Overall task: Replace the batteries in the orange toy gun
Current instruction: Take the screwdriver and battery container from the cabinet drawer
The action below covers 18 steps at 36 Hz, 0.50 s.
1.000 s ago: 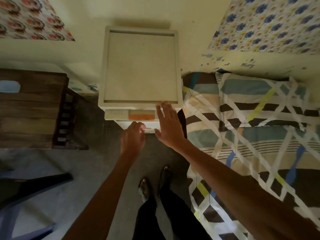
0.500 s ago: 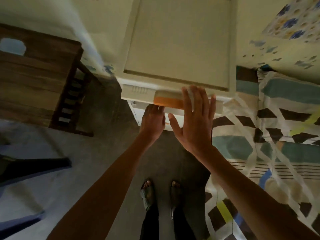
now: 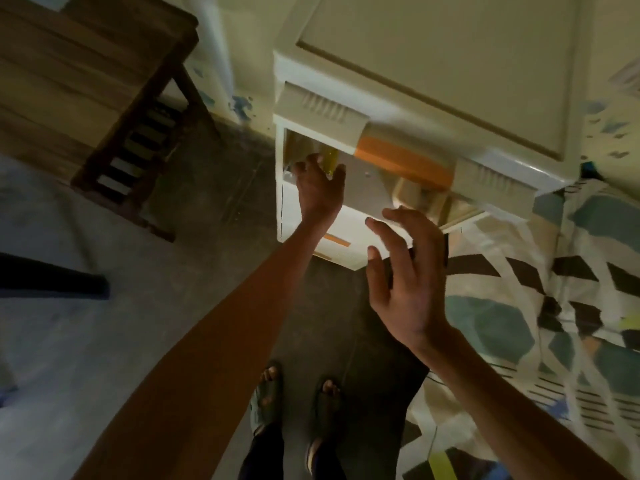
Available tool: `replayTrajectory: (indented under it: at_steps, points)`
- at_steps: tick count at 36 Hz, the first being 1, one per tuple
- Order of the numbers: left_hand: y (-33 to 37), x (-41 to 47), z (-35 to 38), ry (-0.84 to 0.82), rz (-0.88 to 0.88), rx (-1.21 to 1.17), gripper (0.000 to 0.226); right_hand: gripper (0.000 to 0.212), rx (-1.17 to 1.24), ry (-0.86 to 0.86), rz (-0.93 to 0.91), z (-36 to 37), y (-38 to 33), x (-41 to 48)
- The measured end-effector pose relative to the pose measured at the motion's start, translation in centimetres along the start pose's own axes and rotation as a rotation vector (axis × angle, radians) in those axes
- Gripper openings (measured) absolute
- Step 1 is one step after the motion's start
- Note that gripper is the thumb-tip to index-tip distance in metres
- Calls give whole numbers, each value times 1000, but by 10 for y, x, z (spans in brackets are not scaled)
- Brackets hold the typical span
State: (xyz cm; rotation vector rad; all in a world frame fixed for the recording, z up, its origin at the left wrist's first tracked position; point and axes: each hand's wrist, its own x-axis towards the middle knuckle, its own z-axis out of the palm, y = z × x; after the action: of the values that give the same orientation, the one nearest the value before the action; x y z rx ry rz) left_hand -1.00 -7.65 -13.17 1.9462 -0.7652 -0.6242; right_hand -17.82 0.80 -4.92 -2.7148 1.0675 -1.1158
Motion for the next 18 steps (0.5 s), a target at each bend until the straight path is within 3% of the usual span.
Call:
replayTrajectory:
  at_steps: [6, 11, 18]
  points:
    - [-18, 11, 4, 18, 37, -30, 32, 38, -210, -201, 311, 43, 30, -16]
    - [-21, 17, 16, 75, 131, 226, 41, 58, -421, -319, 468, 81, 70, -6]
    - [-3, 19, 20, 124, 31, 365, 38, 74, -492, -425, 474, 100, 106, 5]
